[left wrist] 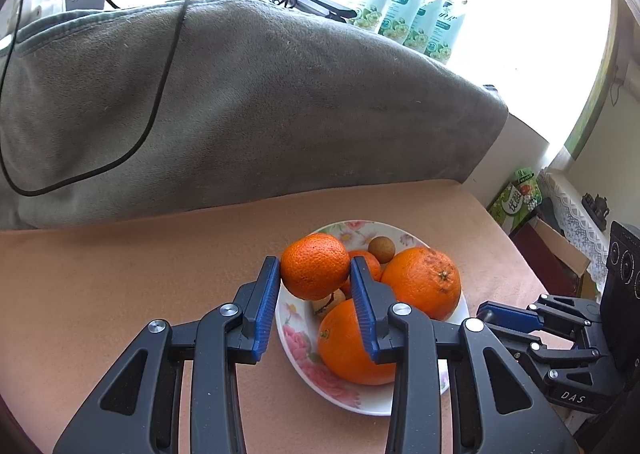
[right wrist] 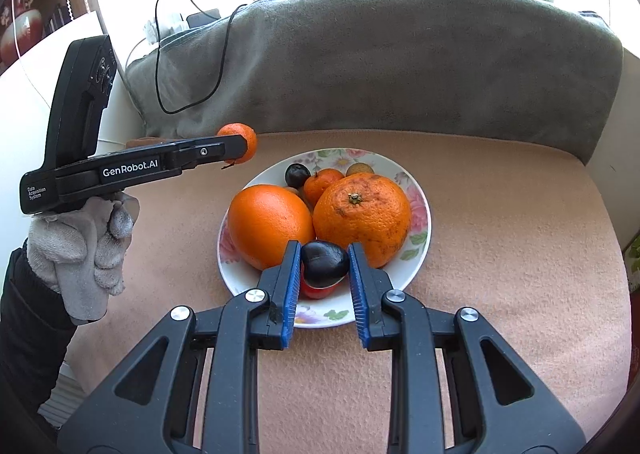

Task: Organize fruits
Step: 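Carry the mandarin with the left gripper while the right gripper carries the plum to the bowl, then open both grippers to release the mandarin and plum into the bowl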

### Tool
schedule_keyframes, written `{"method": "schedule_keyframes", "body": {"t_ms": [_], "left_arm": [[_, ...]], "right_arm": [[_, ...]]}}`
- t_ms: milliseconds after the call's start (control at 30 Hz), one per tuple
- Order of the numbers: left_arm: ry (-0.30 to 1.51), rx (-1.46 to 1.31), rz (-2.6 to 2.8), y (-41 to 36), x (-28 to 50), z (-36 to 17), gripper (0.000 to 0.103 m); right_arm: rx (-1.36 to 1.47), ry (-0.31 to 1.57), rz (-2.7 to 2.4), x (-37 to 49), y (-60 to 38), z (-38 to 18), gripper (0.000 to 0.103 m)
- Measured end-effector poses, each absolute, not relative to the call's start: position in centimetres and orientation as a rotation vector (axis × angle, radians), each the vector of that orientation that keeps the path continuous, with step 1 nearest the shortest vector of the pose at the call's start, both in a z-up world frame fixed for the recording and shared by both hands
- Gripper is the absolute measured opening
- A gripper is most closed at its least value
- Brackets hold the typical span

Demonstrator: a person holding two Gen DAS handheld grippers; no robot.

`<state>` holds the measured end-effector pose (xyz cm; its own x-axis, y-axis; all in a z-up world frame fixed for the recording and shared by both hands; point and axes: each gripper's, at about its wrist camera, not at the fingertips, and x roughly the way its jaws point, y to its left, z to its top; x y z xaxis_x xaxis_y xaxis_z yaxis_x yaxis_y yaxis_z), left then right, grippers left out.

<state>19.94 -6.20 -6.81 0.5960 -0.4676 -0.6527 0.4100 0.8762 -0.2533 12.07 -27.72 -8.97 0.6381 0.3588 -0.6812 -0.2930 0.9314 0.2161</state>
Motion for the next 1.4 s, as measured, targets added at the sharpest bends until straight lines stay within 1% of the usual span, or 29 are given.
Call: {"method": "schedule_keyframes", "body": {"t_ms": [567,1100,1133,1167,1200,1233,1300,1400], "left_arm": [[0.822,-0.069,-0.554,-9.5,21.8,-7.6,0.034],[0.829,-0.06,-0.556,-9.8,21.9,-7.8,0.035],[0.827,-0.061,-0.555,-9.8,21.9,-7.8,0.037],[0.823,-0.062,-0.555,-9.8,21.9,-7.7,0.037],[0.822,-0.066,-0.558,-9.8,21.9,-7.7,0.037],[0.821,-0.067,-0.559,-9.7,21.8,-7.7,0.037],[0.817,-0.06,-0.561,-9.7,21.7,-7.7,0.037],[0.816,-0.059,-0.564,-9.7,21.6,-7.6,0.038]], "right_arm": [[0.135,0.84,0.377,12.6,-28.7,-11.2,0.025],[0.129,0.845,0.384,13.0,-28.5,-11.5,0.025],[0.129,0.847,0.383,13.0,-28.6,-11.4,0.025],[0.13,0.848,0.382,13.1,-28.6,-11.4,0.026],[0.131,0.848,0.381,13.1,-28.6,-11.4,0.03],[0.132,0.846,0.379,13.1,-28.6,-11.4,0.037],[0.129,0.838,0.375,13.1,-28.5,-11.2,0.046],[0.126,0.832,0.378,13.1,-28.4,-11.1,0.047]]}}
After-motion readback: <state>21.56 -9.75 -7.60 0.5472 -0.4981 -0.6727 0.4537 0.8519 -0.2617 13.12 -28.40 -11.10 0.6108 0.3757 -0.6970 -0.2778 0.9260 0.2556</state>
